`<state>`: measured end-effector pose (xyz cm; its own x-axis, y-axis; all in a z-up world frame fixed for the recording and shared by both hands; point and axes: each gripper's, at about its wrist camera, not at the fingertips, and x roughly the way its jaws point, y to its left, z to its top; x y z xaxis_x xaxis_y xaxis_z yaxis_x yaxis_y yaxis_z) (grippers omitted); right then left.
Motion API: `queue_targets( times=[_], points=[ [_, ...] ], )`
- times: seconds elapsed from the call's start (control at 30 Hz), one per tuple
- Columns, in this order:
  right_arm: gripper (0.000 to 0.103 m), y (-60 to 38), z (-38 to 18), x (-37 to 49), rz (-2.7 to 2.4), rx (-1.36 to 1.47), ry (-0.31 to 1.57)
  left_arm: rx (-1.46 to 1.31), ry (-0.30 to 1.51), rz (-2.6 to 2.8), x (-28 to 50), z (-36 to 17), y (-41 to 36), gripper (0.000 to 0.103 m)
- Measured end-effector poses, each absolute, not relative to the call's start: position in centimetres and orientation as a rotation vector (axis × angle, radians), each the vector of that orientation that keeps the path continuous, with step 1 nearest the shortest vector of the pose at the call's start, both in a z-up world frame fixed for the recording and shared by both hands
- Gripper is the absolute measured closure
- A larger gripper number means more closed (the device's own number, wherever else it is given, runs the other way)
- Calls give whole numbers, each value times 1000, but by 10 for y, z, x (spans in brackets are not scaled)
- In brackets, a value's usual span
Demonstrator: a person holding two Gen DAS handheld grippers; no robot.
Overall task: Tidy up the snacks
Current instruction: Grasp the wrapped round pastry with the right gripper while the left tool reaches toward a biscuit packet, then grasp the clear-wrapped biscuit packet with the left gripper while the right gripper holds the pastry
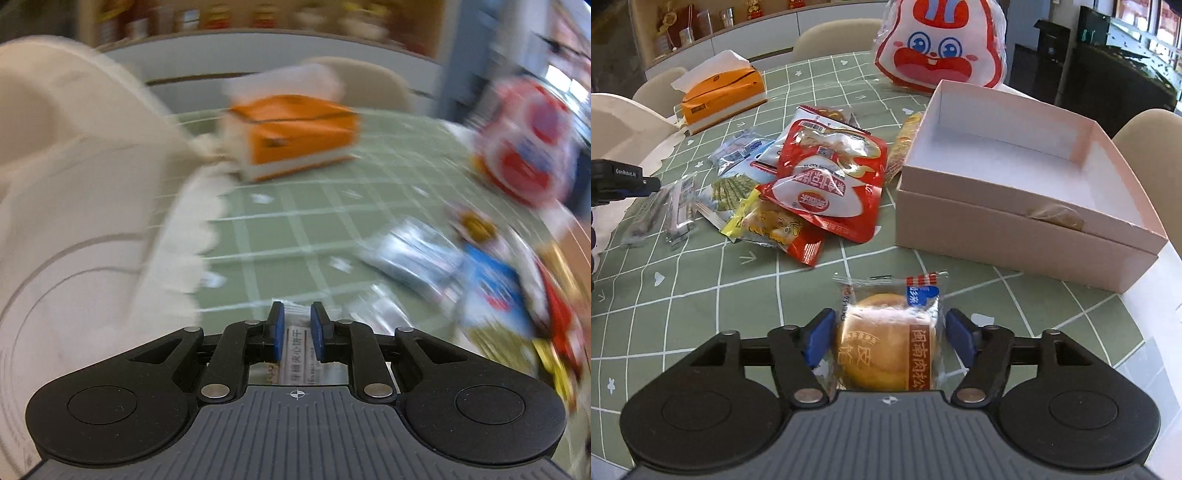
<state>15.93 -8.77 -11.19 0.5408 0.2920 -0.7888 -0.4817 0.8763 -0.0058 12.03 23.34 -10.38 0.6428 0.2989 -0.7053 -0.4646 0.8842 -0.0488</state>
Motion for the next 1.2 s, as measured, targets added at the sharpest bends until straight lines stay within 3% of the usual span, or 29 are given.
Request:
queue_targets(
  times=[0.17,0.4,0.63,0.97,1.2],
  points=[
    [23,-84,-116,155,459,-232,865,-113,786,304,106,-103,201,84],
    [15,-84,-119,152,459,-225,843,-138,814,148,68,-101,170,84],
    [0,-83,-127,146,466,-219,800,-242,822,105,45,-101,160,82],
    [0,-85,-131,141,472,-213,748,-579,861,305,32,-103,192,82],
    [0,-87,-131,140,477,-211,740,-577,844,338,29,-100,189,81]
  ],
)
